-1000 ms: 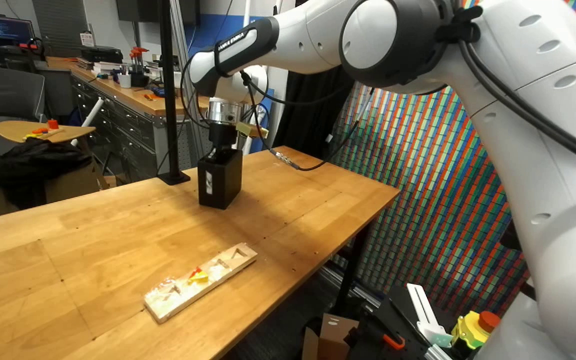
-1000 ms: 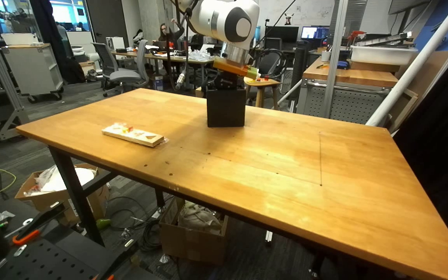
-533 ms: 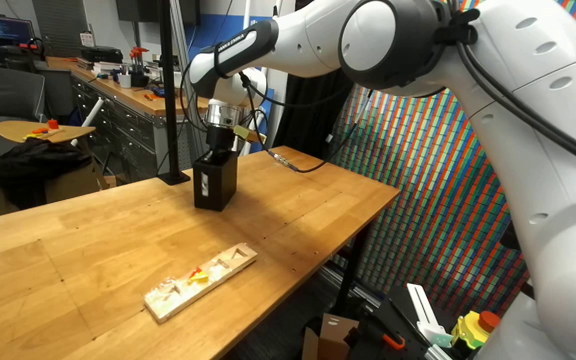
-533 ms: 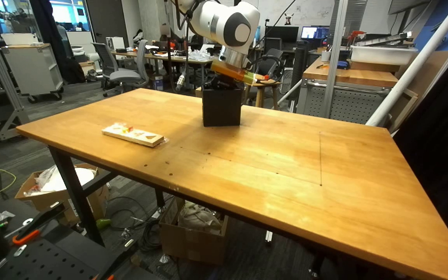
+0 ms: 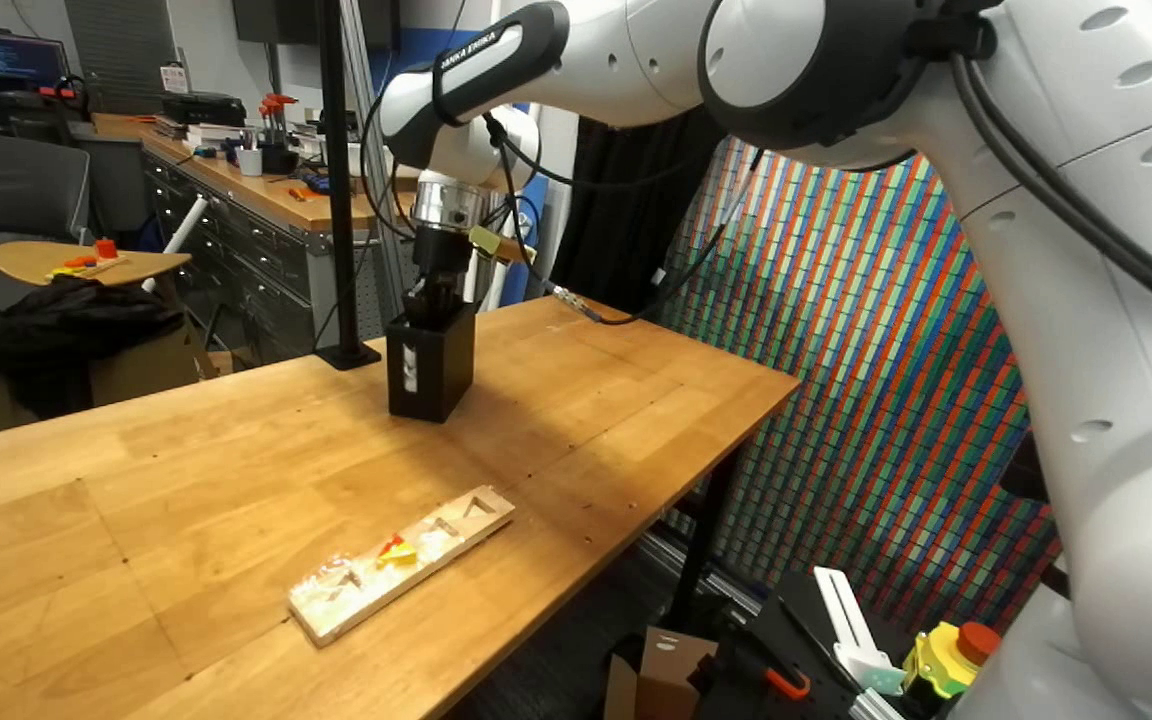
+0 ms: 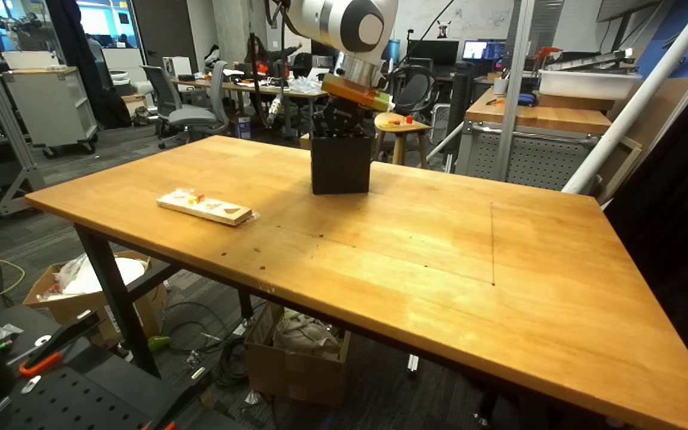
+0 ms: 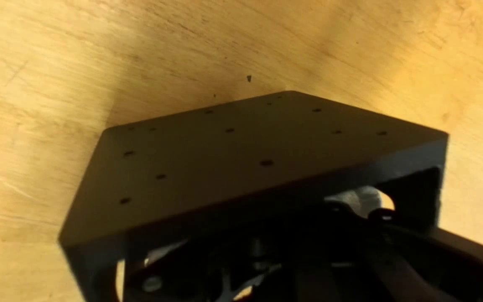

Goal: Pick up the cloth from the table and put it in the box

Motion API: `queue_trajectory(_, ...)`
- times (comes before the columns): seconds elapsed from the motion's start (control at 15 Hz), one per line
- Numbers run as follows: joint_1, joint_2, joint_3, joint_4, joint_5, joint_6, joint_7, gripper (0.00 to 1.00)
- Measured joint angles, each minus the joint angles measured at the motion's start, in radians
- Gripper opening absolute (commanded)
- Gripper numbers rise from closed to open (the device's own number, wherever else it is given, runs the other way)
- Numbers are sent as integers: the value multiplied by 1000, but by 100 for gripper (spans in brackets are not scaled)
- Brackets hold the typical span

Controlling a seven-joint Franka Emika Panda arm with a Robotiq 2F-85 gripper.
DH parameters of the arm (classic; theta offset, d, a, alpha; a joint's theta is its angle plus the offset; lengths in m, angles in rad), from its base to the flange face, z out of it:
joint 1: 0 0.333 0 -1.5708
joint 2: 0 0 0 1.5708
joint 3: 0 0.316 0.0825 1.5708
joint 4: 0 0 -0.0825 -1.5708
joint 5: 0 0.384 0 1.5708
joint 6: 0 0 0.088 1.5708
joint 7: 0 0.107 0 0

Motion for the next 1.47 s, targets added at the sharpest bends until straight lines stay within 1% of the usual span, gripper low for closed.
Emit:
queue_trajectory(0.33,2,-134,-7,-56,-2,1,40,0)
queue_trajectory(0.6,2,-252,-27,-141,-2,4,66,2)
queue_trajectory(0.67,1,-281,-31,-171,-1,14,66,18)
queue_trajectory(0.73,0,-309,-36,-204,0,29,66,3)
queue_trajectory(0.8,0,-347,-39,-253,0,55,66,7)
queue_trajectory(0.87,0,-369,-40,-282,0,66,66,13)
queue_trajectory(0.93,0,-384,-41,-302,0,73,66,18)
queue_trajectory(1.07,1,-399,-41,-323,0,81,66,18)
queue_trajectory(1.47,1,-400,-41,-334,0,91,66,18)
